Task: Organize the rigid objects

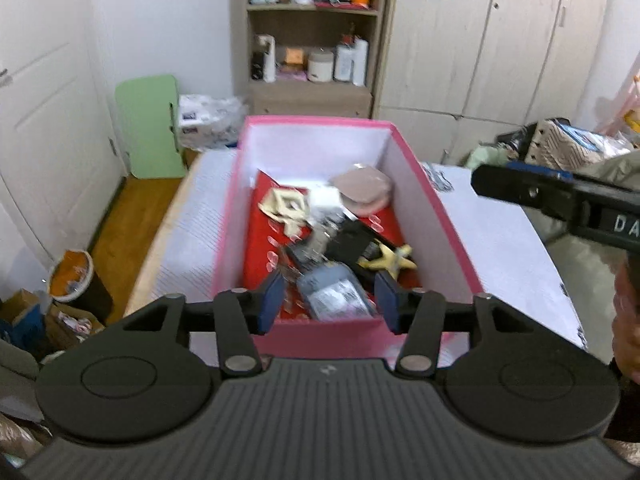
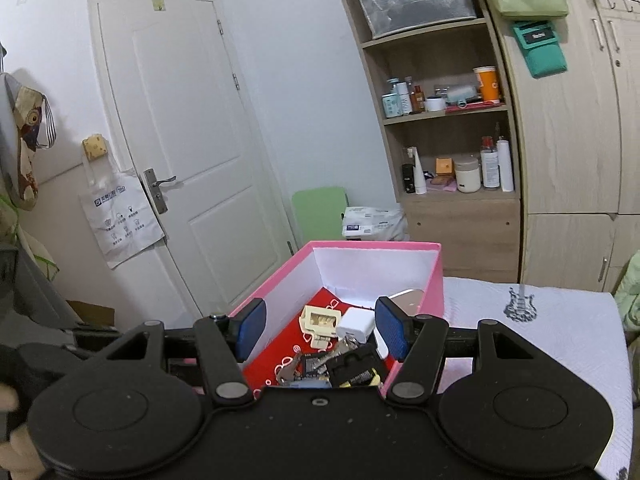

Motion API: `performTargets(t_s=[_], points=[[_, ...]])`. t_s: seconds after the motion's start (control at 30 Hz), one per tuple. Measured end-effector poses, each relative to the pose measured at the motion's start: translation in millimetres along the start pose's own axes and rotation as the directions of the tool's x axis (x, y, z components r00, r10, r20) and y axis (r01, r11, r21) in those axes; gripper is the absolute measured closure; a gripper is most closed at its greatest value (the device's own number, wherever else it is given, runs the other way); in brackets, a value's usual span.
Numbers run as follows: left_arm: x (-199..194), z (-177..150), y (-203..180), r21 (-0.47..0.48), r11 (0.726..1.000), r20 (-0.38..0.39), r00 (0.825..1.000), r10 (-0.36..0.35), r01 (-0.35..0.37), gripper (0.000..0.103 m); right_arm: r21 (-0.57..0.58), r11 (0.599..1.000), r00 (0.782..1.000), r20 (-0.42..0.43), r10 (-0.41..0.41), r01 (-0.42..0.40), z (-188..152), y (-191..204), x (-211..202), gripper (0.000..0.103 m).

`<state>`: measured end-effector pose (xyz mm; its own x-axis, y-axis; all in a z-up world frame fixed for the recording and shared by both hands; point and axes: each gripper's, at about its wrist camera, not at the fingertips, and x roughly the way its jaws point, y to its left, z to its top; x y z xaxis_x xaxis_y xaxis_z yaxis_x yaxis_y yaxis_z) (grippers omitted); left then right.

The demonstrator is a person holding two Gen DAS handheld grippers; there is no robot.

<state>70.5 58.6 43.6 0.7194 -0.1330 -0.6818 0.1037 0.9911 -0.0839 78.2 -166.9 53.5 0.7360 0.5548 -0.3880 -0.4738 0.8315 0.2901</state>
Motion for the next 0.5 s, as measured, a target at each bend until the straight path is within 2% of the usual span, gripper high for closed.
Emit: performTargets(t_s=[0.1, 0.13, 0.2, 0.27, 0.3, 0.37, 0.4, 0.43, 0.5], points=[[2.6, -7.0, -9.9, -0.004, 1.0, -0.019, 1.0, 0.013, -0.013, 0.027, -0.014, 1.0, 1.0, -0.001, -0.025, 0.025, -0.5, 1.9, -10.0, 0.034], [3.2, -8.7, -12.0, -0.011, 1.0, -0.027, 0.999, 0.027, -0.027, 0.023, -0.022, 0.999, 1.0, -0.003, -0.027, 0.027, -1.5, 2.6, -13.3, 0.034], [2.6, -11.3, -14.8, -0.012, 0.999, -0.03, 0.999, 0.043, -0.044, 0.021, -0.029, 0.999, 1.0, -0.009, -0.029, 0.029, -5.5, 2.9, -21.7, 0.033], [-0.5, -14.7, -16.4, -0.027, 0.998, -0.015, 0.998, 0.058, -0.059, 0.011, -0.021, 0.998, 0.998, -0.01, -0.056, 0.055, -9.3, 2.9, -28.9, 0.032], [-1.8, -16.5, -16.8, -0.035, 0.997, -0.007, 0.998, 0.065, -0.065, 0.002, -0.019, 0.997, 0.997, -0.009, -0.078, 0.078, -11.2, 3.1, -32.9, 0.029], [-3.0, -20.8, -18.5, -0.045, 0.996, 0.0, 0.997, 0.073, -0.073, 0.0, -0.02, 0.993, 0.993, -0.003, -0.117, 0.116, -14.0, 4.6, -39.0, 0.021], [-2.0, -21.0, -18.3, -0.046, 0.996, -0.008, 0.997, 0.073, -0.073, 0.0, -0.016, 0.991, 0.991, 0.012, -0.131, 0.131, -15.7, 5.5, -43.0, 0.006], [-1.3, -22.3, -19.9, -0.044, 0.996, -0.03, 0.997, 0.07, -0.072, 0.0, -0.01, 0.991, 0.99, 0.038, -0.136, 0.137, -17.8, 6.2, -47.5, 0.0], [0.7, -23.2, -22.9, -0.035, 0.998, -0.076, 0.995, 0.056, -0.059, 0.0, 0.005, 0.986, 0.984, 0.068, -0.164, 0.164, -21.1, 8.0, -54.6, 0.0]])
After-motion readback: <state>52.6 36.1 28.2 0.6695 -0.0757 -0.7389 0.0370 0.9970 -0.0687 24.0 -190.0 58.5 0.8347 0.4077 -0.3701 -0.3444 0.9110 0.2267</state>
